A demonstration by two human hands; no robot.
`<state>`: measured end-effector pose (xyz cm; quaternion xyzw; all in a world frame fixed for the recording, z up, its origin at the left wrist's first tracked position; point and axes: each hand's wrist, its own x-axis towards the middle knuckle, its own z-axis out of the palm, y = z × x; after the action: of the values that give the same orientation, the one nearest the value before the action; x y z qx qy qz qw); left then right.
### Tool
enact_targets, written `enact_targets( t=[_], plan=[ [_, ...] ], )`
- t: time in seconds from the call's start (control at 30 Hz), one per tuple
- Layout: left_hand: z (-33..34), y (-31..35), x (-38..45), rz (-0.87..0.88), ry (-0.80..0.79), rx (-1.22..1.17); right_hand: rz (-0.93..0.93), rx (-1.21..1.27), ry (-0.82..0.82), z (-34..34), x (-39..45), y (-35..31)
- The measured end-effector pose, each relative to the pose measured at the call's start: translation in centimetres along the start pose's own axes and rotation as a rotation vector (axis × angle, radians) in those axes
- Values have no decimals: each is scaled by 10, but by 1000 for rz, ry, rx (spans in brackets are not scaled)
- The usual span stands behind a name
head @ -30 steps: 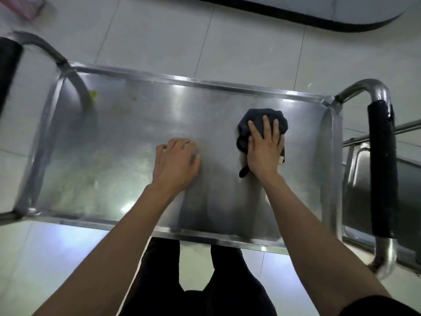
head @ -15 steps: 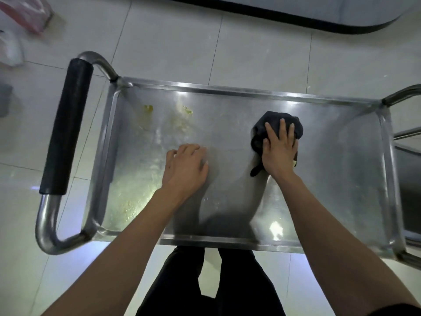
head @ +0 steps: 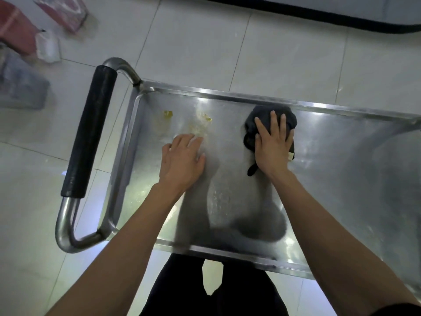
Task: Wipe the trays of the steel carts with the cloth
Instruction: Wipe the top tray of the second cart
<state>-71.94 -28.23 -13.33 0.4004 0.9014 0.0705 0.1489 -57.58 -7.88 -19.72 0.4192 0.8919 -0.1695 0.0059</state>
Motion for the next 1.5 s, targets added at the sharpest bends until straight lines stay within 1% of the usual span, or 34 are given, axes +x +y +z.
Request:
enact_targets(
  t=[0.2, 0.33, 0.5, 0.67, 0.8, 0.9, 1.07, 1.3, 1.4, 1.5],
  plan=[
    [-8, -39, 12, -117, 35, -17, -22, -15, 0, 6, 16, -31],
    [-9, -65, 19, -98, -3, -49, -73, -19, 1, 16, 26, -59],
    [-12, -96, 22, -94, 68, -30, -121, -10, -3, 28, 33, -99],
    [-10, -117, 24, -128, 55, -14, -188, -41, -21, 41, 37, -143],
    [-9, -128, 19, -191, 69, -12, -276, -81, -50, 55, 41, -183],
    [-7, -135, 13, -228, 68, -29, -339, -113, -112, 64, 48, -216],
    [-4, -141, 8, -227, 72, -92, -462, -82, -148, 74, 58, -254],
    [0, -143, 3, -234, 82, -117, -544, -53, -192, 76, 65, -273],
    [0, -139, 3, -252, 93, -107, -548, -32, -185, 74, 67, -267],
    [-4, -135, 7, -263, 86, -112, -510, -8, -170, 72, 65, -253]
  ],
)
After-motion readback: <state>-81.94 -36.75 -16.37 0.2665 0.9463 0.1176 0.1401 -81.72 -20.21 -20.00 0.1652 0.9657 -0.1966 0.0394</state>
